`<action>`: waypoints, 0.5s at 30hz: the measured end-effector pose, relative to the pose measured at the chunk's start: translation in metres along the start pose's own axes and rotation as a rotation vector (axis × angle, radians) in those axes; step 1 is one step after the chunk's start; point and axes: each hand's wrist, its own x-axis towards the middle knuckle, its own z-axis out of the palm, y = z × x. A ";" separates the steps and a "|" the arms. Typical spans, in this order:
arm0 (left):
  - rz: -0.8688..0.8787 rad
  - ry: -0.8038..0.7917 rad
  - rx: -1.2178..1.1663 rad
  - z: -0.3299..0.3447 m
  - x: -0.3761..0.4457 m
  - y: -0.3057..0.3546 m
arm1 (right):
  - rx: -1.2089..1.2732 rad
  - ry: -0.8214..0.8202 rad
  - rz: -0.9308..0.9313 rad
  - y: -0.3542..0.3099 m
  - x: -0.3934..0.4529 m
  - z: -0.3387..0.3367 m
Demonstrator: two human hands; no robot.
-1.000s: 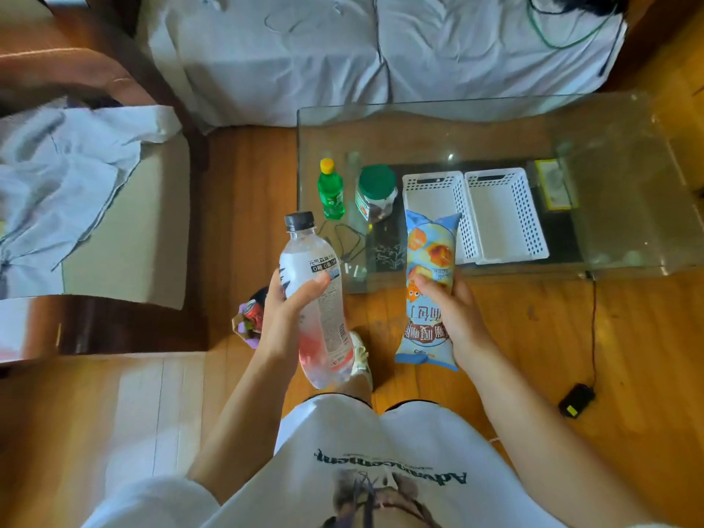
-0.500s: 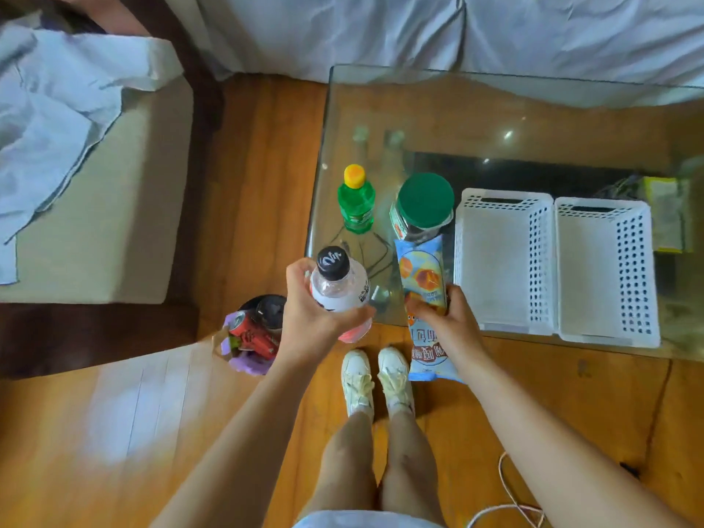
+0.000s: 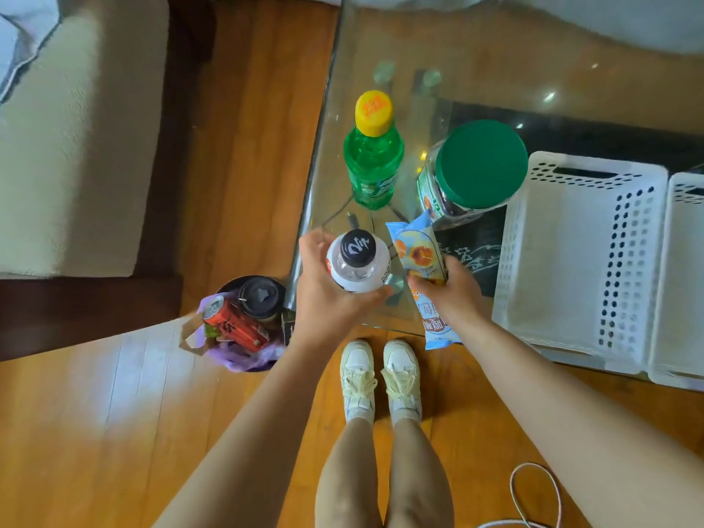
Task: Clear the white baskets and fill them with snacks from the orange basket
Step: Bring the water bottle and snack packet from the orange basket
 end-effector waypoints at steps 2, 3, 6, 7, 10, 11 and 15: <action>0.017 0.007 0.014 0.003 0.003 -0.008 | -0.019 -0.018 0.006 0.001 0.009 0.005; 0.025 0.015 0.018 0.004 0.004 -0.011 | -0.027 -0.032 0.010 0.001 0.013 0.006; 0.046 0.044 0.008 0.007 0.006 -0.016 | -0.078 -0.060 0.006 0.002 0.020 0.009; 0.056 0.046 0.002 0.007 0.007 -0.018 | -0.094 -0.057 0.006 0.003 0.021 0.009; 0.085 0.032 -0.006 0.007 0.007 -0.019 | -0.129 -0.053 0.009 0.003 0.023 0.010; 0.086 0.025 -0.008 0.007 0.007 -0.019 | -0.131 -0.059 0.009 0.003 0.023 0.009; 0.058 0.017 -0.027 0.007 0.005 -0.019 | -0.127 -0.071 0.007 0.003 0.024 0.008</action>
